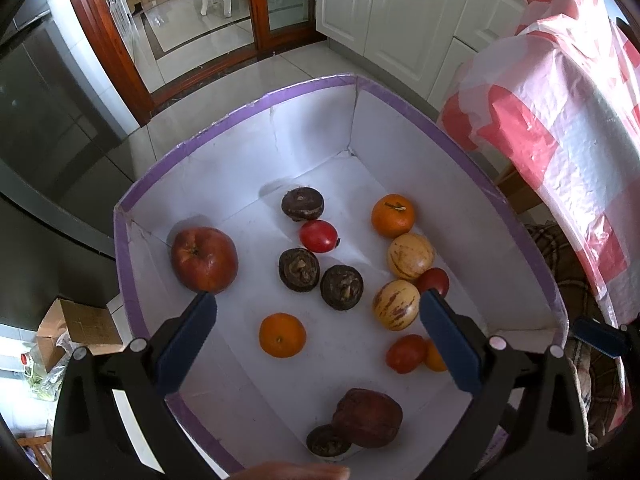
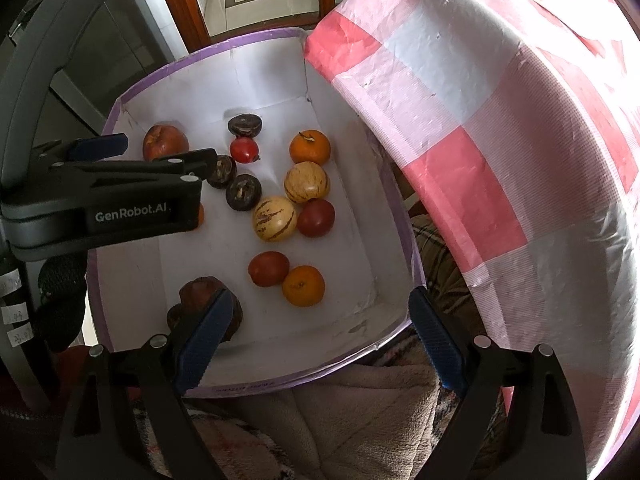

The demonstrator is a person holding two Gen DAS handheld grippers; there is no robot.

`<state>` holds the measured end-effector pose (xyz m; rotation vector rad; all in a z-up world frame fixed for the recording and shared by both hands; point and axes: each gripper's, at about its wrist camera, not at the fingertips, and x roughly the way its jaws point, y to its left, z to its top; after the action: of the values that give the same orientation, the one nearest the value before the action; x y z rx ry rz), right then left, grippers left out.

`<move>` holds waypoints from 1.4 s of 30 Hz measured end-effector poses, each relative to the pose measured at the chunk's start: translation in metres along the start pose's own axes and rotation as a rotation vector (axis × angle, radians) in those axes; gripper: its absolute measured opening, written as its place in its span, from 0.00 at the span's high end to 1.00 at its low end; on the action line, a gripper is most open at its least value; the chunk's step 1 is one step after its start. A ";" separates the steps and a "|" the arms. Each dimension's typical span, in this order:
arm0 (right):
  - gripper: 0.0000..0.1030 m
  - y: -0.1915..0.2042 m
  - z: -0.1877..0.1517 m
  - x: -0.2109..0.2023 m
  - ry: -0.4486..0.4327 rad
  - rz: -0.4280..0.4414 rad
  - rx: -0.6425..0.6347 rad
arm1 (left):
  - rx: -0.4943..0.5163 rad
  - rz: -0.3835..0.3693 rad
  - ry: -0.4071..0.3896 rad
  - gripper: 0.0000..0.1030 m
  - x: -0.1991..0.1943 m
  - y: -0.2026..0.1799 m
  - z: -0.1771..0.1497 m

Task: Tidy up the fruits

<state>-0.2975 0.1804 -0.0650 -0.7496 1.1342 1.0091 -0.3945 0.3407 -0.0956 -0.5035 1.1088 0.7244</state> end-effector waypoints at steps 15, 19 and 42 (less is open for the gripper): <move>0.15 0.000 -0.001 0.001 0.014 0.002 0.003 | 0.000 0.002 0.012 0.02 0.004 0.002 0.003; 0.15 0.001 -0.001 0.001 0.017 0.002 0.003 | -0.002 0.004 0.017 0.02 0.005 0.003 0.002; 0.15 0.002 -0.001 0.003 0.026 0.002 0.002 | -0.019 0.005 0.039 0.02 0.009 0.011 0.006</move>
<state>-0.2992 0.1810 -0.0682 -0.7622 1.1582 1.0019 -0.3964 0.3549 -0.1014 -0.5329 1.1410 0.7324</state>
